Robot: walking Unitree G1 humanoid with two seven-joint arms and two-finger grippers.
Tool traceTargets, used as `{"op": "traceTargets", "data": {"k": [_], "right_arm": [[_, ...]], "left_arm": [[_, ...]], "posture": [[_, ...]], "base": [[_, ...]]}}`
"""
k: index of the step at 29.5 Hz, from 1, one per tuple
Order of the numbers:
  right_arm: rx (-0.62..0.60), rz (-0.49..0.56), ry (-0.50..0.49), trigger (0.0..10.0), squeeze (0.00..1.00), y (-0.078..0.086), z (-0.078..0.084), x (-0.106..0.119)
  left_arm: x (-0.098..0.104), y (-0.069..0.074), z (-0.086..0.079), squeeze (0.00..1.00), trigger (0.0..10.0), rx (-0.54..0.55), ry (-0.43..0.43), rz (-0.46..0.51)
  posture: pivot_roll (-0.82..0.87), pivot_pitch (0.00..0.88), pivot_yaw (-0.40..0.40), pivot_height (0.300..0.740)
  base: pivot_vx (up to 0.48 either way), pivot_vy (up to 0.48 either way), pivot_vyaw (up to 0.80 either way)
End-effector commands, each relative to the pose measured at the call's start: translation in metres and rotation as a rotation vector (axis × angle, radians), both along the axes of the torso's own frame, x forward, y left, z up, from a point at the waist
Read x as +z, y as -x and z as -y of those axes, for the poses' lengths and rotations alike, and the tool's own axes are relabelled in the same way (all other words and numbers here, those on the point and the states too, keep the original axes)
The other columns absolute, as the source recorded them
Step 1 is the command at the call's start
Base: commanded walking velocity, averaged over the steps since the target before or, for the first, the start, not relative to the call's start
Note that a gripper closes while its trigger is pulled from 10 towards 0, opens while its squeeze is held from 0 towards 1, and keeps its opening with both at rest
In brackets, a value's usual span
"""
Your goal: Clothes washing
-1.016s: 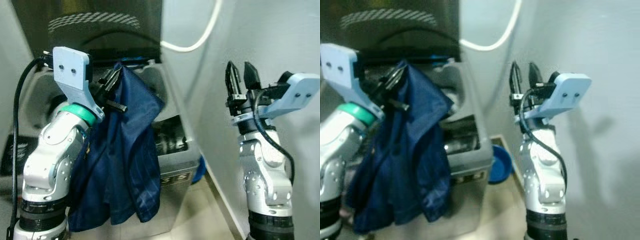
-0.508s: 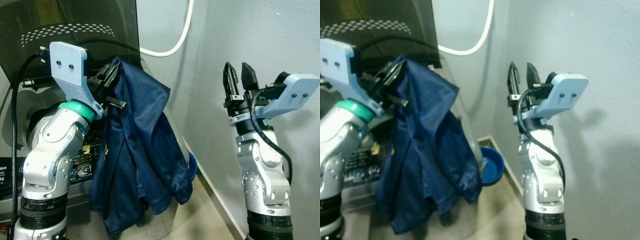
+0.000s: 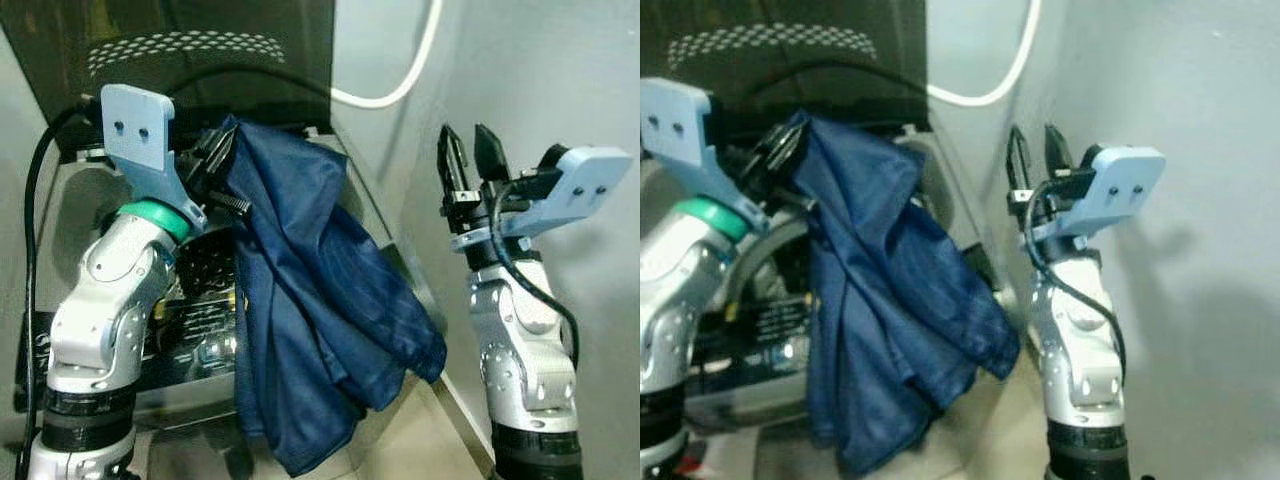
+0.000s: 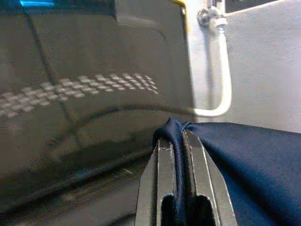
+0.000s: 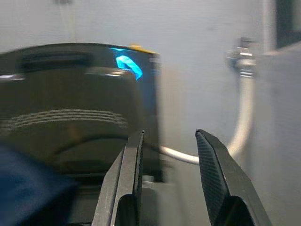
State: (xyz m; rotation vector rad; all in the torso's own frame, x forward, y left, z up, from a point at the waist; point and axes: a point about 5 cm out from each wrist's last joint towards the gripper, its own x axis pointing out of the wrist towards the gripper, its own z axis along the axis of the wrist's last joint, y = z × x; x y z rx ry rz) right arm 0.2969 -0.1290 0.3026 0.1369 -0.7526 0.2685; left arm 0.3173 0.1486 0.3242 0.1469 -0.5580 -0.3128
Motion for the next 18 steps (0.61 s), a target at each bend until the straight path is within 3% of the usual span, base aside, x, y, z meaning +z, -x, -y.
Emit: {"op": "traceTargets", "data": {"k": [1,2,3,6,8,10,11,12,13,14,15,16,18], "right_arm": [[-0.003,0.018,0.015,10.0,0.00,0.000,0.000,0.001],[0.011,0.038,0.019,10.0,0.00,-0.001,-0.002,0.006],[0.038,0.092,0.016,10.0,0.00,-0.002,-0.007,0.020],[0.038,0.092,0.016,10.0,0.00,-0.002,-0.007,0.020],[0.047,0.112,0.012,10.0,0.00,-0.003,-0.009,0.026],[0.060,0.143,0.006,10.0,0.00,-0.002,-0.013,0.034],[0.060,0.141,0.005,10.0,0.00,-0.001,-0.013,0.033],[0.060,0.141,0.005,10.0,0.00,-0.001,-0.013,0.033],[0.058,0.134,0.004,10.0,0.00,0.000,-0.013,0.031],[0.058,0.134,0.004,10.0,0.00,0.000,-0.013,0.031],[0.055,0.127,0.004,10.0,0.00,0.000,-0.012,0.029],[0.051,0.117,0.005,10.0,0.00,0.000,-0.011,0.025],[0.046,0.102,0.006,10.0,0.00,0.000,-0.009,0.021]], "left_arm": [[0.008,0.002,0.003,0.00,10.0,0.013,-0.019,0.067],[0.016,-0.003,0.005,0.00,10.0,0.046,-0.023,0.117],[0.038,-0.016,0.003,0.00,10.0,0.127,-0.016,0.206],[0.038,-0.016,0.003,0.00,10.0,0.127,-0.016,0.206],[0.047,-0.020,-0.001,0.00,10.0,0.182,-0.031,0.246],[0.064,-0.031,-0.018,0.00,10.0,0.413,-0.119,0.311],[0.058,-0.042,-0.030,0.00,10.0,0.514,-0.182,0.227],[0.058,-0.042,-0.030,0.00,10.0,0.514,-0.182,0.227],[0.046,-0.053,-0.038,0.00,10.0,0.549,-0.238,0.107],[0.046,-0.053,-0.038,0.00,10.0,0.549,-0.238,0.107],[0.033,-0.059,-0.043,0.00,10.0,0.549,-0.265,0.015],[0.011,-0.065,-0.044,0.00,10.0,0.442,-0.226,-0.170],[-0.012,-0.064,-0.040,0.00,10.0,0.265,-0.134,-0.332]], "posture": [[0.00,0.055,0.044,0.740],[-0.01,0.058,0.043,0.740],[-0.01,0.061,0.045,0.740],[-0.01,0.061,0.045,0.740],[-0.02,0.063,0.046,0.740],[-0.02,0.068,0.051,0.740],[-0.02,0.071,0.052,0.740],[-0.02,0.071,0.052,0.740],[-0.02,0.071,0.052,0.740],[-0.02,0.071,0.052,0.740],[-0.02,0.073,0.052,0.740],[-0.02,0.074,0.050,0.740],[-0.02,0.074,0.050,0.740]], "base": [[0.000,0.000,0.00],[0.000,0.000,0.00],[0.000,0.000,0.00],[0.000,0.000,0.00],[0.000,0.000,0.00],[0.000,0.000,0.00],[0.000,0.000,0.00],[0.000,0.000,0.00],[0.000,0.000,0.00],[0.000,0.000,0.00],[0.000,0.000,0.00],[0.000,0.000,0.00],[0.000,0.000,0.00]]}}
